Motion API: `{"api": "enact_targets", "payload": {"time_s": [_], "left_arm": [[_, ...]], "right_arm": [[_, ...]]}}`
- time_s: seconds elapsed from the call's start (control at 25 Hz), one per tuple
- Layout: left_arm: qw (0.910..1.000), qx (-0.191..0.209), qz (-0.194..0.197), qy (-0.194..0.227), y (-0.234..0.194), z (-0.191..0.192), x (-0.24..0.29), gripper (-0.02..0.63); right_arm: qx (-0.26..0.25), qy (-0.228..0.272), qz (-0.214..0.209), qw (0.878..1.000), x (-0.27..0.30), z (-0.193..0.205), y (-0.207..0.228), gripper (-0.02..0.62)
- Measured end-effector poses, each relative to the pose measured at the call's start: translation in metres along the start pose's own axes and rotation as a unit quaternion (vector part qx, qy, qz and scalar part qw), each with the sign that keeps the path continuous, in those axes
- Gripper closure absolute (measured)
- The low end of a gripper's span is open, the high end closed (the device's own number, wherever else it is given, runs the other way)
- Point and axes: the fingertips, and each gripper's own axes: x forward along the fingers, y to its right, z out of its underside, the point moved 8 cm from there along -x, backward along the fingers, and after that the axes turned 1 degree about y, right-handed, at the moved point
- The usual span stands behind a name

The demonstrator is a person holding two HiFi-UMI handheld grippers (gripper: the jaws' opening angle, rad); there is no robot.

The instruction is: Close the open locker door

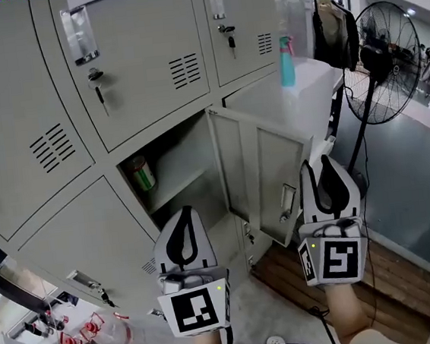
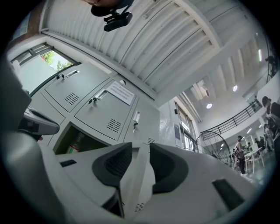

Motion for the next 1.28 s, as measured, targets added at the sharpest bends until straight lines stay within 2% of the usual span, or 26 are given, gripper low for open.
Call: {"api": "enact_targets", "payload": {"time_s": [0.44, 0.76, 1.08, 1.28], "left_arm": [[1.0000, 0.001, 0.003, -0.008, 0.036, 0.005, 0.011, 0.601], [0.9992, 0.009, -0.027, -0.029, 0.032, 0.011, 0.006, 0.601], [0.9986, 0.013, -0.039, -0.034, 0.027, 0.017, 0.006, 0.601], [0.9985, -0.007, -0.039, -0.038, 0.027, 0.018, 0.006, 0.601]], "right_arm": [[0.027, -0.020, -0.026, 0.999, 0.004, 0.023, 0.024, 0.476], [0.041, -0.025, -0.049, 0.998, 0.011, 0.036, 0.021, 0.476], [0.062, -0.038, -0.064, 0.995, 0.021, 0.050, 0.016, 0.476], [0.071, -0.049, -0.072, 0.994, 0.026, 0.056, 0.013, 0.476]]}}
